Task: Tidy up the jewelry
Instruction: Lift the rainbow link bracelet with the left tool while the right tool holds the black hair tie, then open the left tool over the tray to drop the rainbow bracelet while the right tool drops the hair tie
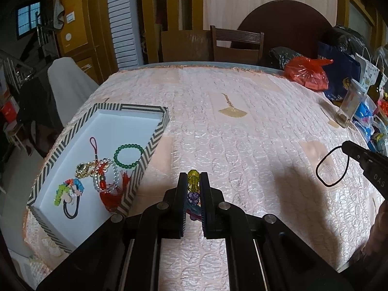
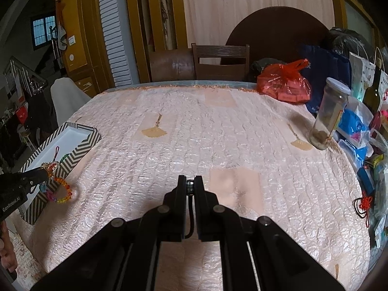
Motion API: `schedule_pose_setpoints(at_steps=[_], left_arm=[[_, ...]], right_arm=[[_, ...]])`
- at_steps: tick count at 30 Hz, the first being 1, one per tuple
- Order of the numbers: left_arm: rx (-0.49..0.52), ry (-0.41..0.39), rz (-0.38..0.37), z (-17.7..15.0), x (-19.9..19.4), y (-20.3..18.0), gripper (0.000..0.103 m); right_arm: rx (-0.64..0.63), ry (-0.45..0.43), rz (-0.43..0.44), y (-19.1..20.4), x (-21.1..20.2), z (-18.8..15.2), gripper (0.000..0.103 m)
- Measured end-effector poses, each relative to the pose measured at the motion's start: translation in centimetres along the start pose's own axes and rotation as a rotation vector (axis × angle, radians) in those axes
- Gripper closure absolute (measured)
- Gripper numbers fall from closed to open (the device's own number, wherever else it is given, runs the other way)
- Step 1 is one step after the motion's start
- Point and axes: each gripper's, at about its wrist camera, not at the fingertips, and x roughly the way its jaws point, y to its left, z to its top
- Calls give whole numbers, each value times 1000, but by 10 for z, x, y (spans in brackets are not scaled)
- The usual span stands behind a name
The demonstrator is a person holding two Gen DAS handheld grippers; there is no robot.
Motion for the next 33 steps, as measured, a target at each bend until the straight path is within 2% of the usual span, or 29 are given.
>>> schedule_pose_setpoints(at_steps=[9, 16, 26, 33], left_arm=[[-35, -9, 12, 4, 3, 25, 74], [-96, -37, 50, 11, -1, 75, 74], [-193, -8, 175, -3, 24, 180, 74], [-240, 42, 220, -23, 44, 212, 74]], right_arm=[[-18, 13, 14, 15, 10, 4, 97], [-53, 10, 55, 49, 19, 22, 97], [-180, 24, 162, 143, 45, 44, 97], [-218, 24, 341, 222, 65, 65, 97]])
